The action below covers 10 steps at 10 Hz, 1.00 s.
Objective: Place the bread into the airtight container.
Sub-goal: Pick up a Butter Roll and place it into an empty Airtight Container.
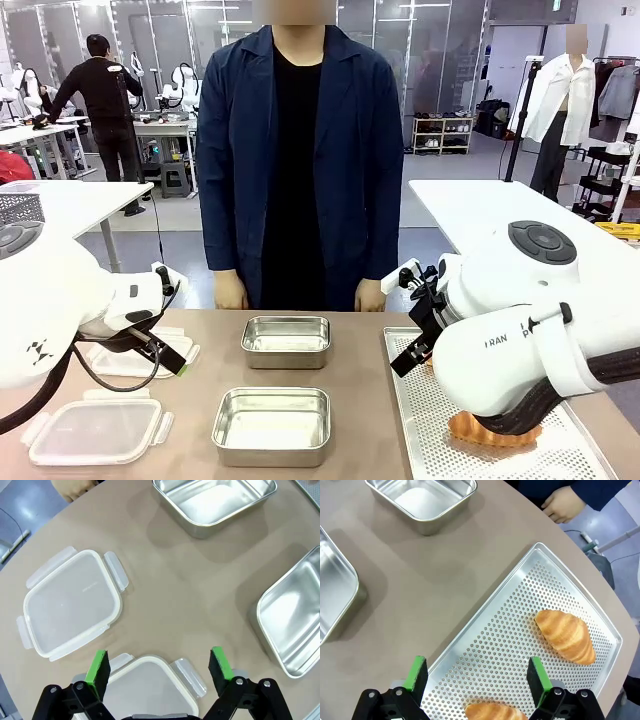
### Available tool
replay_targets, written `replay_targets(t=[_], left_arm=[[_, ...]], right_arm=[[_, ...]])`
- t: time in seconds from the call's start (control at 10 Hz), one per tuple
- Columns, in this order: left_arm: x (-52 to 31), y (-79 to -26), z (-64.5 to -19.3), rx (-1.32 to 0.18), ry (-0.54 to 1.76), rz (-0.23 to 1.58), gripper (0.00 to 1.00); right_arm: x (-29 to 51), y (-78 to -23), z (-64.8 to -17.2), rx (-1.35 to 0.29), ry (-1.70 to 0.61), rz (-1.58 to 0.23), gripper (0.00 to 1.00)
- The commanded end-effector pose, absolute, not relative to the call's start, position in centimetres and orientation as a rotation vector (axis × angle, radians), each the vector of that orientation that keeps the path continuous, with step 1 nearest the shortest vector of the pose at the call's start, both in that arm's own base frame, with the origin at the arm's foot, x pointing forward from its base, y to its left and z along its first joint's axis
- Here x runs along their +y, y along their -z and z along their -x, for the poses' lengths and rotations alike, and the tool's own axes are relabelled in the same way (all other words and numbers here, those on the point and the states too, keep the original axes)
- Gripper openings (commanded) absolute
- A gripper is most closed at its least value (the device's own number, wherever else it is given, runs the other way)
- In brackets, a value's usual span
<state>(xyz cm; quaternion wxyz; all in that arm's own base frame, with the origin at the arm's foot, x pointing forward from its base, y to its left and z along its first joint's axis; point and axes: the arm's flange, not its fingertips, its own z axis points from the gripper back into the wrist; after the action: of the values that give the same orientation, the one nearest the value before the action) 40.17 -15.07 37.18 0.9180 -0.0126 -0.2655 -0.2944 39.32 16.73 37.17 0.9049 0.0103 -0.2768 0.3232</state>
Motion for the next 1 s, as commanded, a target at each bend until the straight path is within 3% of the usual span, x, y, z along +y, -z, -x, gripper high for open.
replay_targets(t=[0.0, 0.5, 0.8, 0.9], left_arm=[[-15.0, -37.2, -40.2, -0.546, 0.605, 0.026, 1.00], [-14.7, -38.6, -40.0, -0.549, 0.620, 0.027, 1.00], [-11.7, -47.5, -39.9, -0.502, 0.560, 0.244, 1.00], [-10.3, -51.7, -39.3, -0.487, 0.560, 0.243, 1.00]], right_arm=[[16.7, -37.2, -39.3, -0.572, -0.665, -0.023, 1.00], [16.1, -38.5, -39.4, -0.578, -0.691, -0.031, 1.00], [11.6, -48.2, -40.1, -0.598, -0.627, -0.111, 1.00], [9.4, -52.2, -39.8, -0.592, -0.629, -0.102, 1.00]])
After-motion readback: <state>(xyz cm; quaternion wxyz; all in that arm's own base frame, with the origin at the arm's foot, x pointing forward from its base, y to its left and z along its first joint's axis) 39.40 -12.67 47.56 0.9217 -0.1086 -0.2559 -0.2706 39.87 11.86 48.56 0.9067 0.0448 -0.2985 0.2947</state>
